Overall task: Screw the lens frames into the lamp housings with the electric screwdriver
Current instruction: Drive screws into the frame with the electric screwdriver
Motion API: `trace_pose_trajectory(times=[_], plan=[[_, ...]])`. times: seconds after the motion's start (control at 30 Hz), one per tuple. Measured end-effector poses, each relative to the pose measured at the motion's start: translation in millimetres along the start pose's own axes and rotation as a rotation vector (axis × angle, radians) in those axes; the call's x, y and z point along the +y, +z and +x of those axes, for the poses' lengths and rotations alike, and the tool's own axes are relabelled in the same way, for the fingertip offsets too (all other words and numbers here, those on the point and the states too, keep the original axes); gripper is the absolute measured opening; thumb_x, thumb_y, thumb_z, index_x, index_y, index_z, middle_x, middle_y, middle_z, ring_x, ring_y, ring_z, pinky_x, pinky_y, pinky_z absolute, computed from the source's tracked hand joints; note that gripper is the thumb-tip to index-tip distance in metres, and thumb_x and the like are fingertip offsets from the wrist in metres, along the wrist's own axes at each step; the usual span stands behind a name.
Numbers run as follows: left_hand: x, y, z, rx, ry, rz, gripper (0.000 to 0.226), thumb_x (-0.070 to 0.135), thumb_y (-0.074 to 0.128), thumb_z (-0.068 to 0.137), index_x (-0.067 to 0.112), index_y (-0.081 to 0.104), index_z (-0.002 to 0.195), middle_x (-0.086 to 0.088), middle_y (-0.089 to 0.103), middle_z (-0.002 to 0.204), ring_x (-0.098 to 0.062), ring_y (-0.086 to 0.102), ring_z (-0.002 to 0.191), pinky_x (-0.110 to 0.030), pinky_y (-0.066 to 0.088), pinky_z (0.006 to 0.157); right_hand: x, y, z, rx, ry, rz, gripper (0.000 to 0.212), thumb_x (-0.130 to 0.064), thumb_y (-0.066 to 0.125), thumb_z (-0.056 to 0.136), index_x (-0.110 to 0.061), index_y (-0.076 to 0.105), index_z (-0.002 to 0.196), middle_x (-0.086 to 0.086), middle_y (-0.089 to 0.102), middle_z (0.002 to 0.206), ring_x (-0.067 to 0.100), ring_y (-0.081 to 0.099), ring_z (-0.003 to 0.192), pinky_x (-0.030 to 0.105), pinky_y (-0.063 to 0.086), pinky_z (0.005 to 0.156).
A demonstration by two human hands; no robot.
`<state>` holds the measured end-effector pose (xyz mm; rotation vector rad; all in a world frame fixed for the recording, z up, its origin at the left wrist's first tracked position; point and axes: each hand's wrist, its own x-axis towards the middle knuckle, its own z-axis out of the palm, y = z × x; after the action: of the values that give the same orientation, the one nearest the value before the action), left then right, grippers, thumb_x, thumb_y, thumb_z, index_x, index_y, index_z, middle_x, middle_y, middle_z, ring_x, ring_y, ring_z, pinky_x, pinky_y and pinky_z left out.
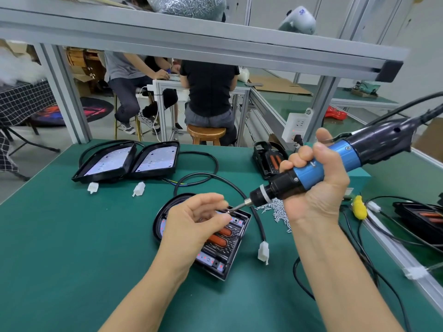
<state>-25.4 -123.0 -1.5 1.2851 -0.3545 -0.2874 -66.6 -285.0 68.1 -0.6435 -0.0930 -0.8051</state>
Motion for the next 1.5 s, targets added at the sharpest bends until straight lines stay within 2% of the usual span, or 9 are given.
trace_pose_trajectory(times=[0.1,0.2,0.27,0.37,0.5,0.6,0.67,0.77,1.5], plan=[[-5.4,-23.9,4.0,0.166,0.034,0.157,0.035,0.013,0.082,0.068,0.024,0.071,0.099,-0.004,0.068,0.079,-0.015,0.063,0.071,-0.028,0.055,0.069,1.4,-1.6,1.8,-0.002,-0.012,-0.027,0.021,-0.01,0.053,0.076,-0.02,0.057,0.094,-0.005,0.048,0.06,0.006,0.044,0.051,0.02,0.042,0.054],[-11.5,-60.8,12.5,0.46,0.013,0.507,0.03,0.024,0.071,0.082,0.027,0.062,0.111,0.001,0.065,0.106,-0.014,0.059,0.094,-0.026,0.044,0.082,1.7,-3.2,3.6,-0.002,-0.037,-0.066,0.022,-0.008,0.053,0.076,-0.019,0.057,0.095,-0.005,0.048,0.059,0.007,0.044,0.052,0.021,0.042,0.055],[-18.5,-80.5,18.5,0.483,-0.165,0.743,0.041,0.04,0.062,0.087,0.019,0.057,0.121,-0.002,0.058,0.121,-0.023,0.05,0.114,-0.039,0.04,0.097,2.8,-4.1,4.9,-0.002,-0.044,-0.082,0.022,-0.008,0.053,0.076,-0.019,0.057,0.095,-0.004,0.048,0.059,0.008,0.044,0.052,0.021,0.042,0.055],[-22.0,-83.1,26.0,0.361,-0.375,1.101,0.048,0.06,0.05,0.086,0.021,0.066,0.11,-0.007,0.057,0.116,-0.03,0.038,0.118,-0.042,0.031,0.101,8.2,-3.9,7.2,0.001,-0.042,-0.087,0.023,-0.008,0.053,0.075,-0.018,0.056,0.096,-0.004,0.047,0.058,0.008,0.044,0.051,0.022,0.041,0.055],[-10.7,-68.1,35.9,0.343,-0.461,0.829,0.038,0.057,0.057,0.082,0.021,0.068,0.086,0.001,0.04,0.082,-0.029,0.033,0.119,-0.038,0.027,0.099,21.8,0.5,10.7,0.005,-0.047,-0.108,0.026,-0.007,0.054,0.074,-0.017,0.055,0.097,-0.003,0.046,0.058,0.009,0.043,0.051,0.023,0.042,0.055],[-11.4,-67.6,40.6,0.29,-0.474,0.552,0.047,0.055,0.067,0.071,0.016,0.065,0.096,-0.007,0.057,0.111,-0.029,0.045,0.12,-0.037,0.035,0.101,34.5,2.9,13.7,0.015,-0.055,-0.131,0.028,-0.005,0.055,0.072,-0.015,0.054,0.098,-0.002,0.046,0.056,0.011,0.043,0.051,0.025,0.042,0.054],[-12.2,-65.2,43.0,0.284,-0.432,0.379,0.037,0.042,0.07,0.08,0.01,0.062,0.098,-0.006,0.064,0.109,-0.023,0.058,0.103,-0.033,0.042,0.086,43.0,4.6,15.7,0.019,-0.054,-0.136,0.029,-0.004,0.055,0.071,-0.015,0.055,0.098,-0.002,0.046,0.056,0.011,0.043,0.05,0.024,0.042,0.054],[-14.5,-57.0,44.0,0.254,-0.438,0.19,0.022,0.03,0.068,0.085,0.01,0.061,0.092,-0.003,0.069,0.079,-0.016,0.063,0.065,-0.027,0.049,0.062,54.3,6.5,18.9,0.011,-0.076,-0.153,0.029,-0.002,0.056,0.072,-0.014,0.056,0.099,-0.002,0.046,0.056,0.011,0.044,0.049,0.025,0.042,0.054],[-26.0,-49.8,42.9,0.25,-0.376,0.026,0.014,0.022,0.068,0.086,0.009,0.073,0.088,-0.003,0.075,0.076,-0.01,0.067,0.057,-0.014,0.046,0.045,85.6,2.6,29.5,-0.098,-0.127,-0.401,0.027,-0.002,0.059,0.073,-0.016,0.061,0.097,0.002,0.049,0.057,0.016,0.047,0.05,0.03,0.044,0.058]])
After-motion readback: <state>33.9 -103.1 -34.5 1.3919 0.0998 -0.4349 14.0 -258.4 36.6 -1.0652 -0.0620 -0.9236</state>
